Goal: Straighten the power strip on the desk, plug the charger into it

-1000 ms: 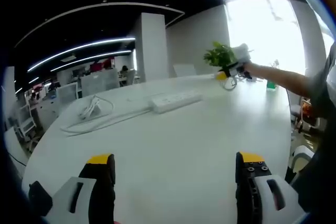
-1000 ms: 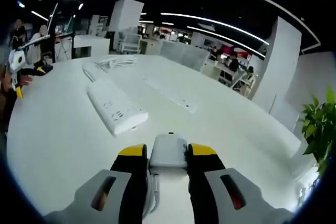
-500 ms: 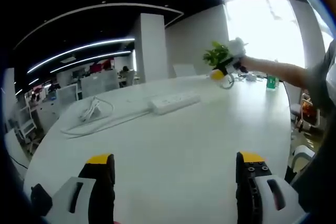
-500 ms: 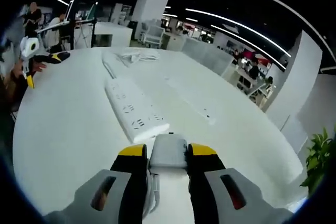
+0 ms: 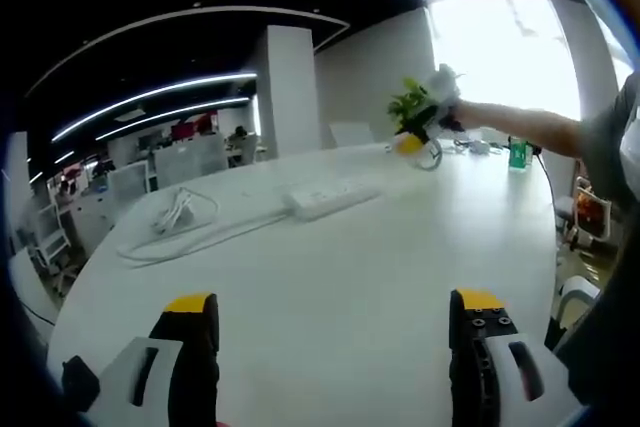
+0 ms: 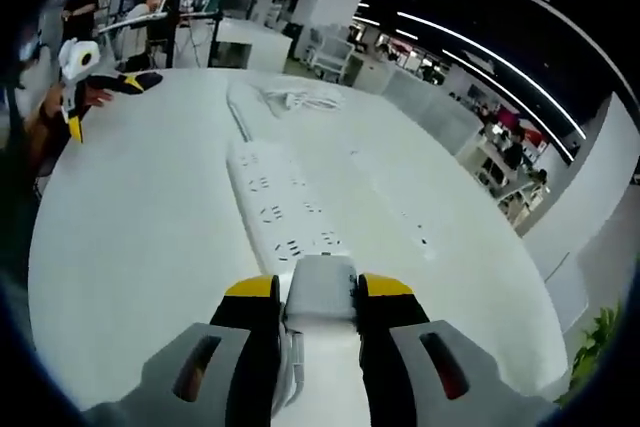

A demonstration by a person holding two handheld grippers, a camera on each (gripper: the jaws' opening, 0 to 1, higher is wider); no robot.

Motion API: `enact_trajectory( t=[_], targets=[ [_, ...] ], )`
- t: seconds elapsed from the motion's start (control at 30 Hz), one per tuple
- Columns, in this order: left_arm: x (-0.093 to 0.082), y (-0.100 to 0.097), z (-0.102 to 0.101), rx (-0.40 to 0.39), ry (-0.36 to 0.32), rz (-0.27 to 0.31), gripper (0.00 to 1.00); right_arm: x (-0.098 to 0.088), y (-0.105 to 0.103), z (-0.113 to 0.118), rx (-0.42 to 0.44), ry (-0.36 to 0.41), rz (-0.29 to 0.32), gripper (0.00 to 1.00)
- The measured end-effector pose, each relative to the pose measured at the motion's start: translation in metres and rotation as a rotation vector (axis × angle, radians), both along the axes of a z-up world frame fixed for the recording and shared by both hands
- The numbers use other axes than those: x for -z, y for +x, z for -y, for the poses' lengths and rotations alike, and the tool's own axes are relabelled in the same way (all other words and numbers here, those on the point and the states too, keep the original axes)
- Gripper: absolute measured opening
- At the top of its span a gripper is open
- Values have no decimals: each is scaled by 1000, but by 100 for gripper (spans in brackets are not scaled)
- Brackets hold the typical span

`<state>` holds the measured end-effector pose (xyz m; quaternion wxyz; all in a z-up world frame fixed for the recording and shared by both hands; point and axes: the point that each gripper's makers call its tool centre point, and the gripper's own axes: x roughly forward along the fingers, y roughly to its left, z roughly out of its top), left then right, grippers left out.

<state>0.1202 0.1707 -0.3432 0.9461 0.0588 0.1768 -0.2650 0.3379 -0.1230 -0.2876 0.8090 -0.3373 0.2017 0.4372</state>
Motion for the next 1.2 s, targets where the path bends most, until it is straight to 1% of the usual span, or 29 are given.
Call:
enact_trajectory(
  t=[0.1,0.2,0.27,0.57,0.77,0.9,1.07,1.13,1.17,1.2],
  targets=[
    [0,1,-1,-1,-2,0,98,0,3,-5,-13,-20,-2,28],
    [0,1,-4,-6,-4,1,98,1,3,-8,-20,-7,-14,28],
    [1,2,-5,-7,-7,-1,98,5,3,-9,-35,-35,-6,28],
    [4,2,-6,-6,-11,-2,98,17,1,-19,-84,-116,-35,28],
    [5,4,-8,-8,-12,-5,98,36,0,-29,-125,-180,-50,28],
    [6,4,-8,-6,-10,-7,98,41,2,-32,-141,-217,-45,28],
    [8,5,-10,-11,-14,-11,98,44,3,-34,-146,-233,-56,28],
    [8,5,-11,-13,-18,-9,98,46,3,-35,-143,-236,-52,28],
    [8,6,-11,-14,-19,-8,98,48,3,-33,-147,-254,-50,28],
    [8,6,-11,-14,-20,-9,98,48,4,-33,-148,-255,-47,28]
  ],
)
